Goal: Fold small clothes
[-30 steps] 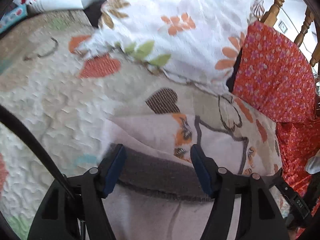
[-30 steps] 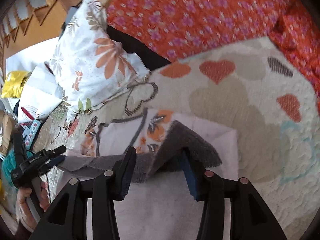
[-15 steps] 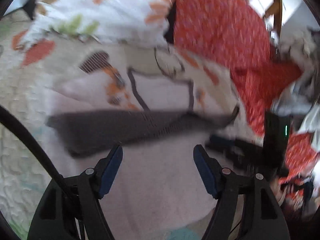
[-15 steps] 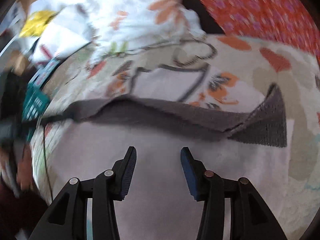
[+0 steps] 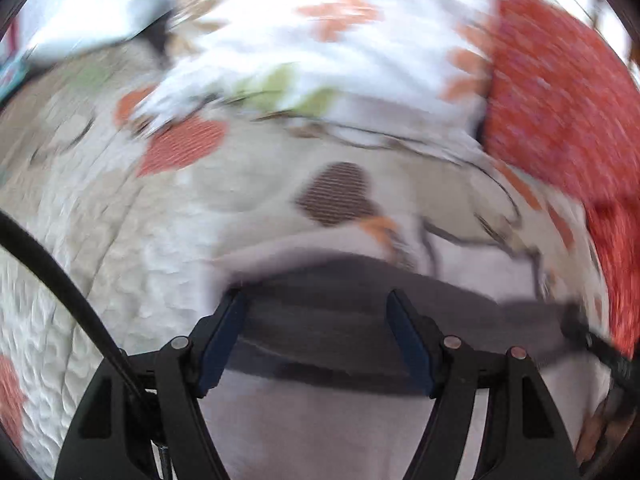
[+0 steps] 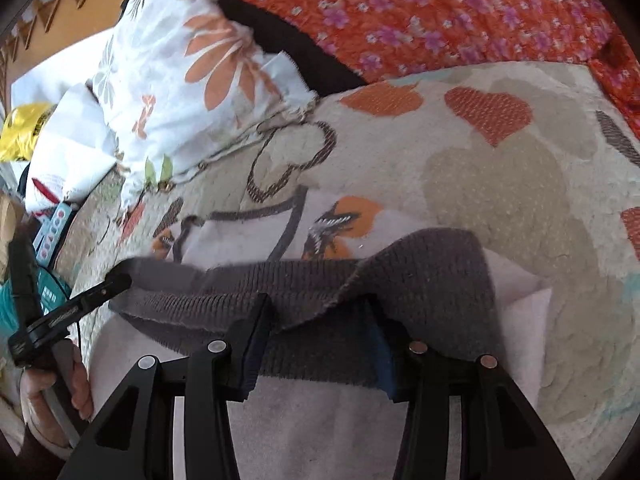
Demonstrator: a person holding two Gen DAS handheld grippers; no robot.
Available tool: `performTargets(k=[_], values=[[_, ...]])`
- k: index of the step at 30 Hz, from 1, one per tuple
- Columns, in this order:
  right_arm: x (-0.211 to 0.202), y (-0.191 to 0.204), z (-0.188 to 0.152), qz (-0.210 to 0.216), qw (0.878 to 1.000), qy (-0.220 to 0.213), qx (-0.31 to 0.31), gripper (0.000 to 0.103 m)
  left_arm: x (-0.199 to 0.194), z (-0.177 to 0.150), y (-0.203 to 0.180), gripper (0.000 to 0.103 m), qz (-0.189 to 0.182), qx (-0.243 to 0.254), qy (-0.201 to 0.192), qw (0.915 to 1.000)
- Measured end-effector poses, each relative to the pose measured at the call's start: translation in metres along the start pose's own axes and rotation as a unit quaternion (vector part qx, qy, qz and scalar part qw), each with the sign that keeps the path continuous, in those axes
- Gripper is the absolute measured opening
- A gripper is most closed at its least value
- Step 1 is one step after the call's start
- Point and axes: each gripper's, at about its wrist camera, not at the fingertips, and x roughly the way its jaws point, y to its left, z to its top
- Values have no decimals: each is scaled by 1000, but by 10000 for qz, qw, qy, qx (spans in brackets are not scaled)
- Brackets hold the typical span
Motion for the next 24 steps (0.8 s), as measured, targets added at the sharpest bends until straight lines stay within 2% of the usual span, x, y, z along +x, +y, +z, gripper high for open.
performTargets(k=[2,4,7,10,13,16,21,24], values=[[-5,-6,3,-235,9995,-189,124,56,0,3,18,72,-248,-474,50,9986],[-11,-9,5,-422,9983,-339,198,56,-6,5,26,72,-481,-711,81,9963],[-20,-7,9,-371,9982,-423,230,56,-25,7,29,72,-498,-701,-29,9963],[-29,8,9,-96,9990,-439,71,56,-49,7,29,74,-557,-481,-116,9972],[-22,42,-6,482,9981,-29,-389,56,-72,1,27,75,-349,-235,-279,9987],[-10,77,-29,755,9924,480,-842,56,-93,-6,35,78,14,85,-351,9993],[-17,117,-51,656,9864,580,-1392,56,-103,-26,65,79,462,319,-188,9982],[-39,121,-55,480,9886,371,-1376,56,-100,-39,86,79,436,73,160,9989]])
